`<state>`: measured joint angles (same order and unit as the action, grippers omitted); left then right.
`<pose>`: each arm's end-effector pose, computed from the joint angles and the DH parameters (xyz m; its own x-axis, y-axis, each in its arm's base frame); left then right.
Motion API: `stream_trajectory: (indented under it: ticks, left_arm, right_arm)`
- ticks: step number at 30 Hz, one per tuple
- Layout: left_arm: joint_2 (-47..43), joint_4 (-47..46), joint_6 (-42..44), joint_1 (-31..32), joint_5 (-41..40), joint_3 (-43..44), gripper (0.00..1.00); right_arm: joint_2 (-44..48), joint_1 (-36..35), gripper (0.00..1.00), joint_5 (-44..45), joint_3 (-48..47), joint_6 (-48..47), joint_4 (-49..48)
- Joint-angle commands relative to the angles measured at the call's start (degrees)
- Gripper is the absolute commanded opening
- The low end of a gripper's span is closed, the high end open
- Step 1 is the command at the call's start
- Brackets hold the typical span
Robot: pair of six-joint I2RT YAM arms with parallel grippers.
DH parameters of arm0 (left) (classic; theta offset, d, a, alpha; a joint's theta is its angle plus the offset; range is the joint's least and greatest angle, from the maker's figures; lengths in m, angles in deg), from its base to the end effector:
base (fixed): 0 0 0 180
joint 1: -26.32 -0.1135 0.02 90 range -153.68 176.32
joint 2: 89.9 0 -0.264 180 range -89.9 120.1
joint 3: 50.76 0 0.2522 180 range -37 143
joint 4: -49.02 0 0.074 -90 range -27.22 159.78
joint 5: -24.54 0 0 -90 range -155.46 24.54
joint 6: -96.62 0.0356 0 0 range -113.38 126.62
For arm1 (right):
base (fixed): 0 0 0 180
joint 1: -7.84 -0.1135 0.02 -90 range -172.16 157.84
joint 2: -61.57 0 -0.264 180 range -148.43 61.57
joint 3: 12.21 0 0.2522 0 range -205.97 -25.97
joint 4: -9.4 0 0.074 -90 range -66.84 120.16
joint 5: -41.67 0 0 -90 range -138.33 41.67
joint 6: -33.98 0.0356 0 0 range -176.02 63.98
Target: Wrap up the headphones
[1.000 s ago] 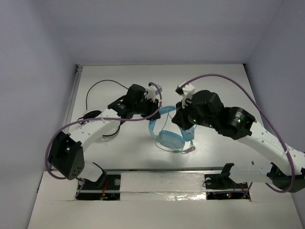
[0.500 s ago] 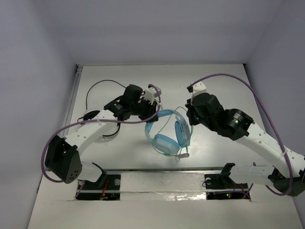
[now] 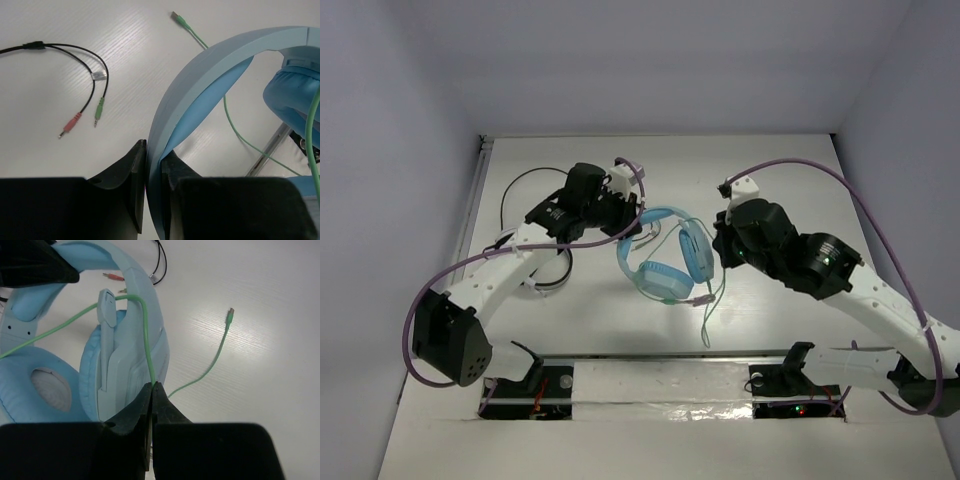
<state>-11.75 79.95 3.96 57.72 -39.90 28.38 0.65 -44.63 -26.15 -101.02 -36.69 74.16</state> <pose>0.2565 -0.1746 0.3233 -0.4622 0.2331 -0.8556 0.7685 0.5867 -0.2553 0.1326 0.1506 0.3980 -0.5271 -0.1830 -0.8299 -0.3984 0.9158 0.0511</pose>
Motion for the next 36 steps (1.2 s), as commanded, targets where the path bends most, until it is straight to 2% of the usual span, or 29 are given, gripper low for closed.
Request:
stream_trajectory:
  ticks: [1,4,5,8,10,12,16,19,21,28,33,36]
  left_arm:
    - [-1.33,-0.82,-0.68,-0.02,-3.04,5.10,0.00]
    - [-1.86,-0.38,0.19,-0.02,-4.21,5.28,0.00]
    - [-1.95,-0.47,0.63,-0.02,-1.33,5.02,0.00]
    - [-1.60,0.14,1.33,-0.02,-1.65,5.10,0.00]
    - [-1.60,-0.64,1.34,-0.55,4.03,5.02,0.00]
    - [-2.12,-1.08,1.08,-0.55,6.60,5.10,0.00]
    - [-1.78,-0.12,0.03,-1.95,3.01,7.73,0.00]
    - [-0.63,0.23,-0.68,-2.48,3.35,9.93,0.00]
    - [-0.63,-1.34,-1.99,-3.10,8.94,9.85,0.00]
    - [-1.25,-5.47,-6.13,-5.03,16.53,10.64,0.00]
    - [-1.33,-7.58,-9.29,-6.08,20.13,10.99,0.00]
    - [-1.33,-8.47,-10.61,-6.61,20.40,11.69,0.00]
  right_arm:
    - [-2.17,0.35,0.00,2.78,-0.54,0.88,1.19]
    - [-3.24,0.35,0.00,1.56,-1.16,0.80,2.09]
    - [-3.06,0.35,0.01,2.17,-1.07,0.36,1.30]
    - [-3.85,0.35,0.02,6.46,-1.77,1.23,3.83]
    - [-3.68,0.35,0.02,9.02,-1.42,1.15,3.58]
    - [-3.15,0.35,0.05,12.51,-0.54,1.49,2.44]
    - [-1.92,0.35,0.13,16.23,1.22,2.02,-0.02]
    - [-1.13,0.35,0.19,16.76,1.65,2.46,-2.48]
    - [-0.16,0.35,0.22,15.80,3.58,2.11,-6.52]
    - [-0.34,2.02,0.27,12.28,10.96,2.90,-20.66]
    - [1.95,9.38,0.27,3.08,18.17,2.29,-34.81]
    - [4.06,12.03,0.35,-0.89,23.52,2.73,-43.51]
